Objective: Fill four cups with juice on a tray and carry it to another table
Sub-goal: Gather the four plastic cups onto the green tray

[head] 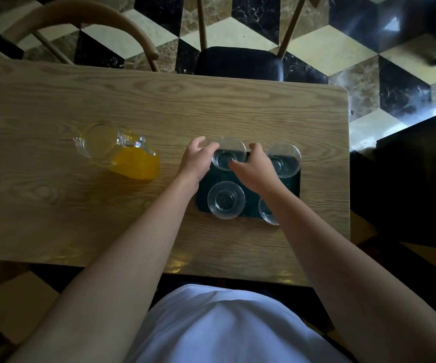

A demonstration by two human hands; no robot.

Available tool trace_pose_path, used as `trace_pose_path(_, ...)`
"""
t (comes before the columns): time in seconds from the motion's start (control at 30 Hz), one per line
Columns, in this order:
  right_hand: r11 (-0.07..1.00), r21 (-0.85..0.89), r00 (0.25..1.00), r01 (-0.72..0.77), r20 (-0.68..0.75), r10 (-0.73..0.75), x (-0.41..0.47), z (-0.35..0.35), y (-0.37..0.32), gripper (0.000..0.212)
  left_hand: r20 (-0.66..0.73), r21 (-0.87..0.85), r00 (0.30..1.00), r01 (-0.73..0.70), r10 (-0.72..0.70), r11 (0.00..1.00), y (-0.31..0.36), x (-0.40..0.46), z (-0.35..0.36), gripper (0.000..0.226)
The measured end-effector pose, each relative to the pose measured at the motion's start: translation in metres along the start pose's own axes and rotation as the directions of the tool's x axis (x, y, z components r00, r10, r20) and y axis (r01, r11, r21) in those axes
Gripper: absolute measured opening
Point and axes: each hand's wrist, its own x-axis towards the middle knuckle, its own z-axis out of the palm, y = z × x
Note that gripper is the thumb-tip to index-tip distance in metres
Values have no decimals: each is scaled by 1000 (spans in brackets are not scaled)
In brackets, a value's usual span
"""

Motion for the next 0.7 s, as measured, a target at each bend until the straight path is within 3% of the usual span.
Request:
trace_pose_path(0.1, 993, -47, 988, 111, -98, -116, -29, -13, 16, 58, -85, 117, 994, -65, 75, 991, -16, -21, -16, 58)
trace_pose_path(0.2, 965, -218, 954, 146, -226, -196, -62, -29, 50, 54, -114, 364, 962, -193, 249, 911, -42, -57, -27, 49)
trace_pose_path(0.3, 910, -415, 964, 14, -235, -122, -78, -31, 87, 69, 25, 580, 935, -303, 355, 756, -66, -84, -23, 70)
trace_pose_path(0.4, 881, -469, 987, -56, -157, -21, -78, -22, 105, 100, 151, 696, 923, -354, 355, 624, -74, -90, -6, 97)
trace_pose_path(0.47, 868, -494, 989, -51, -145, -24, -73, -16, 110, 110, 192, 731, 912, -379, 362, 567, -75, -88, 7, 104)
trace_pose_path(0.7, 861, -509, 985, -26, -158, -63, -60, -13, 116, 91, 229, 829, 893, -387, 387, 404, -75, -70, 26, 95)
